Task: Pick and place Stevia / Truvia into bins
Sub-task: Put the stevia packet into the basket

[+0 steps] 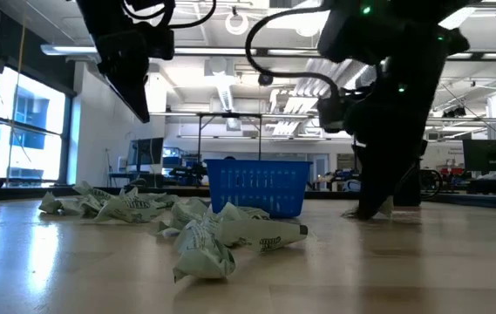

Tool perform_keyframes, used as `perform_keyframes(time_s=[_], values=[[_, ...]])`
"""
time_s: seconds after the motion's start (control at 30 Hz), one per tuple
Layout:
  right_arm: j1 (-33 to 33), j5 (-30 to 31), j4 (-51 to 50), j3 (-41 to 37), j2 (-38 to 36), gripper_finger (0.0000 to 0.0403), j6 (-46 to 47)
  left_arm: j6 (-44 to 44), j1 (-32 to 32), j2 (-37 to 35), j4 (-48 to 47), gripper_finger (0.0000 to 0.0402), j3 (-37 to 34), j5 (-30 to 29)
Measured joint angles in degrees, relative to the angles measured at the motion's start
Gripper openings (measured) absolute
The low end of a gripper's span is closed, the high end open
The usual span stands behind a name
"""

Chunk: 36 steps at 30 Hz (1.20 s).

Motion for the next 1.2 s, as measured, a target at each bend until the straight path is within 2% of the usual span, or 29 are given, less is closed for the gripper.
perform_keyframes(time_s=[0.07, 0.2, 0.3, 0.37, 0.4, 0.47, 0.53, 0.67, 0.77, 0.87, 1.03, 1.1, 1.2], values=[[-1.45, -0.73, -1.44, 1.16, -1.86, 0.0013, -1.88, -0.02, 0.00, 0.00, -0.54, 0.0129, 0.00, 0.01], [-5.49, 1.44, -4.89, 6.55, -7.30, 0.0026, -4.40, -0.02, 0.49, 0.00, -3.01, 0.0129, 0.00, 2.21], [-8.33, 3.63, -7.67, 10.54, -8.76, 0.0009, -9.38, -0.47, 1.60, 0.00, -5.34, 0.0129, 0.00, 3.25], [-10.42, 1.26, -3.54, 13.54, -8.78, 0.0007, -14.44, -0.87, 2.26, -0.04, -6.44, 0.0129, 0.00, 3.36], [-11.45, -2.00, -1.47, 14.55, -8.07, 0.0012, -16.73, -0.86, 2.62, -0.19, -6.74, 0.0129, 0.00, 3.47], [-12.99, -7.53, 0.70, 16.06, -5.81, 0.0029, -19.13, -0.54, 2.76, -0.85, -7.04, 0.0129, 0.00, 4.03], [-13.91, -10.04, 1.25, 17.33, -2.66, 0.0053, -19.30, -0.05, 2.62, -1.72, -7.10, 0.0129, 0.00, 4.47], [-14.28, -11.54, 1.03, 20.38, 0.57, 0.0113, -18.56, 0.01, 2.60, -3.56, -7.05, 0.0129, -0.02, 8.14], [-14.15, -11.51, -3.17, 21.80, 1.42, 0.0167, -18.49, -0.13, 2.60, -3.98, -7.34, 0.0129, -0.02, 8.85], [-13.78, -8.11, -8.93, 23.48, 0.66, 0.0220, -19.84, -0.34, 2.62, -4.11, -7.09, 0.0129, -0.26, 9.06], [-10.67, 4.84, -22.37, 23.86, -2.46, 0.0280, -21.27, -7.16, 2.67, -3.42, 0.13, 0.0129, -6.94, 12.70], [-9.56, 5.75, -27.66, 23.74, -2.50, 0.0291, -20.35, -9.71, 2.61, -2.66, 2.73, 0.0129, -10.04, 14.22], [-7.48, 5.39, -31.67, 22.71, -2.87, 0.0295, -21.12, -5.37, 1.25, -1.67, 6.93, 0.0129, -13.10, 13.53]])
